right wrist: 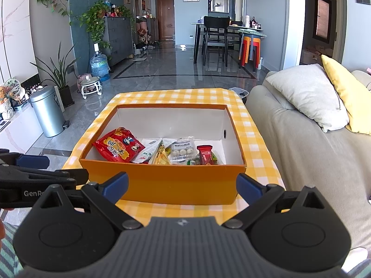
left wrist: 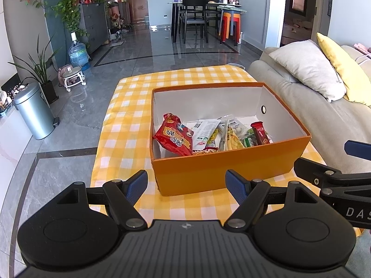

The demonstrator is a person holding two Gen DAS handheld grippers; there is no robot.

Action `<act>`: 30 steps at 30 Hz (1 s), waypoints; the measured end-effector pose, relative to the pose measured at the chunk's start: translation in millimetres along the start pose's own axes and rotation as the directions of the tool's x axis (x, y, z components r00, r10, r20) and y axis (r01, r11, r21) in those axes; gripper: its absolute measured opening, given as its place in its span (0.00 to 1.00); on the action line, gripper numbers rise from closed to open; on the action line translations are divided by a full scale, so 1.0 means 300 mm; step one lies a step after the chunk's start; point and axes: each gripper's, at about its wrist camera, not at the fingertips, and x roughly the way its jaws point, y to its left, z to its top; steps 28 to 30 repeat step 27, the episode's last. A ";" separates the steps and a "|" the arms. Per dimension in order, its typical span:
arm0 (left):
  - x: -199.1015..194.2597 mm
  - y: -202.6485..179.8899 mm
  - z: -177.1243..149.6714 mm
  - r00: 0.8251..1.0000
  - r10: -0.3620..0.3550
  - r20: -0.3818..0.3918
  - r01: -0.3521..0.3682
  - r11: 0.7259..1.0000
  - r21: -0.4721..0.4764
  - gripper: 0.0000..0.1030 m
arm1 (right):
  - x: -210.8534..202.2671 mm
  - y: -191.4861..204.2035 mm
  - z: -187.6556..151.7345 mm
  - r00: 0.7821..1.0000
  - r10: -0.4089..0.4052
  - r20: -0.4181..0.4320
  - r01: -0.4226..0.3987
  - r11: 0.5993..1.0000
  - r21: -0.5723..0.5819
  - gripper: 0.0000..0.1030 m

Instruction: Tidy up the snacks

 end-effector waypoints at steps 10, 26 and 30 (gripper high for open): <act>0.000 -0.013 -0.003 1.000 -0.012 0.002 0.012 1.000 0.008 0.86 | -0.005 -0.002 0.001 1.000 0.005 -0.002 -0.005 1.000 -0.002 0.93; -0.001 -0.004 -0.010 1.000 -0.002 0.010 0.002 1.000 0.002 0.87 | 0.003 -0.008 -0.006 1.000 0.007 -0.007 -0.007 1.000 -0.016 0.93; -0.001 -0.002 -0.011 1.000 0.000 0.011 0.000 1.000 0.002 0.87 | 0.004 -0.010 -0.007 1.000 0.007 -0.008 -0.007 1.000 -0.016 0.93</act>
